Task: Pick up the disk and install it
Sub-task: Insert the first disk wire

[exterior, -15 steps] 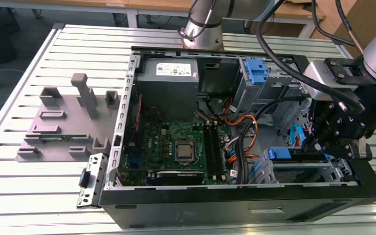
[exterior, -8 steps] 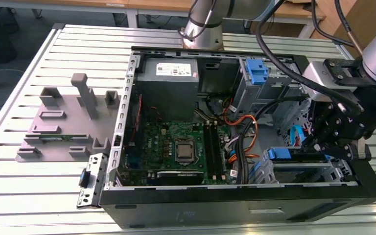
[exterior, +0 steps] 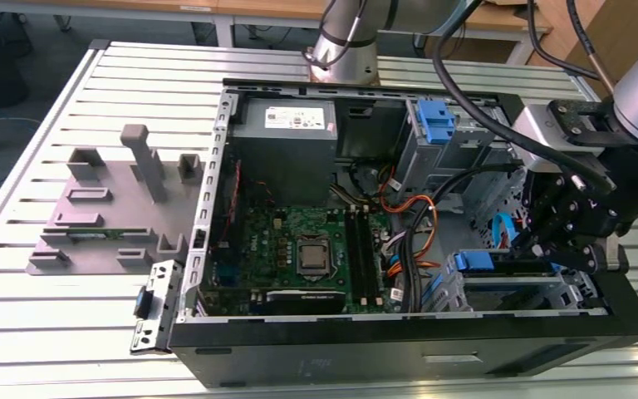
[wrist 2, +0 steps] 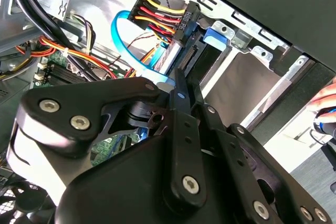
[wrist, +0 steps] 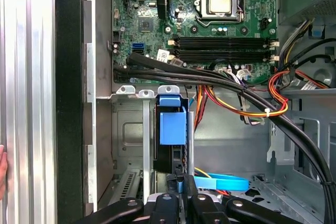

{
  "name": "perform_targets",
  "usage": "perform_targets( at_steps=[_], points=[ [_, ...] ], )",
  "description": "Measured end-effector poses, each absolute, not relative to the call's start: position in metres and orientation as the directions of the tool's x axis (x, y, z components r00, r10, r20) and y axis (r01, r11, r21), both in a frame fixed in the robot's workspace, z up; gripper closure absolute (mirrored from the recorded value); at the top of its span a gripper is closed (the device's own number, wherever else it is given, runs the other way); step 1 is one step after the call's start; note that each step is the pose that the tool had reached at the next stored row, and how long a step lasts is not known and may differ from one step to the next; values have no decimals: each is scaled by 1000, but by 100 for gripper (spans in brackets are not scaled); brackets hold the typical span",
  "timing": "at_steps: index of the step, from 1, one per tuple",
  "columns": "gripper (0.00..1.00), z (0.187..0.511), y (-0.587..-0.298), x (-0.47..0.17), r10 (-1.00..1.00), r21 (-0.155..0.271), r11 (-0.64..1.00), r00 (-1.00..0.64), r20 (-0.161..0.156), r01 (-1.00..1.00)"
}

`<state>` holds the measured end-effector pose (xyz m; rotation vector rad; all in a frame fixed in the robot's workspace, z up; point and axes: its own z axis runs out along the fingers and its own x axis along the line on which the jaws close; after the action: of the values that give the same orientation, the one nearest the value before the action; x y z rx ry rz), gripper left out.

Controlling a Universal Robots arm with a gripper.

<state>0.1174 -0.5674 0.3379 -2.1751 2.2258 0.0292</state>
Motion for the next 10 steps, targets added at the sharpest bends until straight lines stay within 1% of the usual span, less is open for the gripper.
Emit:
perform_targets(
  at_steps=[10],
  points=[
    [84, 337, -567, 117, -999, -7, 23, -23, -34, -1000]
  ],
)
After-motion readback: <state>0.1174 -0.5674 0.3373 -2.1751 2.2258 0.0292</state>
